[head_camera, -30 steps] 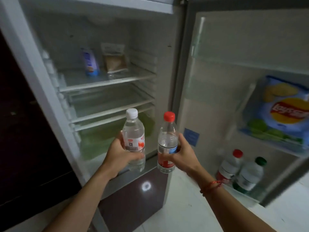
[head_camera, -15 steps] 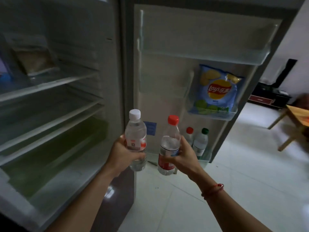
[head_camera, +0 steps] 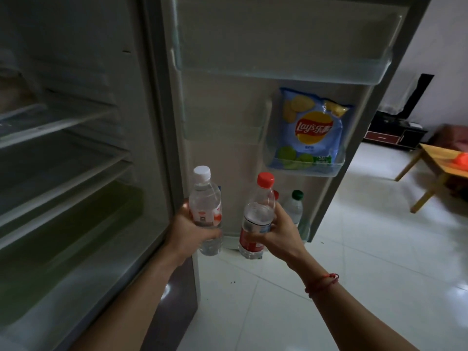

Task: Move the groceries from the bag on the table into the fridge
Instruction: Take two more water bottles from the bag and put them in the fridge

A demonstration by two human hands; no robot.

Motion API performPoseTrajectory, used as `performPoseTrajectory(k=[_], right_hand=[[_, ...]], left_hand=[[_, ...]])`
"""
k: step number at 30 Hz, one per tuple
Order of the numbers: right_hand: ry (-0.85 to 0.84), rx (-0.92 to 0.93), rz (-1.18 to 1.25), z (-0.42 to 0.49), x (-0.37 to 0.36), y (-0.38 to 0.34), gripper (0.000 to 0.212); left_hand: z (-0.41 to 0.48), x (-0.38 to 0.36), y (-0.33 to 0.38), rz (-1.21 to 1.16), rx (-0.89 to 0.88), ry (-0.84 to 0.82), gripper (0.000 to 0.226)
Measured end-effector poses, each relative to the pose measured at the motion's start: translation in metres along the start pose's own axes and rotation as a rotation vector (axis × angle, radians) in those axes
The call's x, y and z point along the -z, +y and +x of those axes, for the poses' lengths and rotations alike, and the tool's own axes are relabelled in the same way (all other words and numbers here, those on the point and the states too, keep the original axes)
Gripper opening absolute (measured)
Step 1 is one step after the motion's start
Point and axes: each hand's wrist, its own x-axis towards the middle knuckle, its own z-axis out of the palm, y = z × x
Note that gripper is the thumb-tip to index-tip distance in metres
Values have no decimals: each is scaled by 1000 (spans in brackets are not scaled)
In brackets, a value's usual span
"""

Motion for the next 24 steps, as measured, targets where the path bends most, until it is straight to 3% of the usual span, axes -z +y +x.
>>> performPoseTrajectory(k=[8, 12, 24], right_hand=[[3, 26, -68, 52, -11, 12, 68], [16, 33, -93, 78, -21, 20, 66], [-25, -49, -77, 119, -61, 75, 72]], left_hand=[[48, -19, -11, 4, 9, 91, 68], [70, -27, -23, 16, 29, 115, 63], [111, -48, -81, 92, 102, 61, 74]])
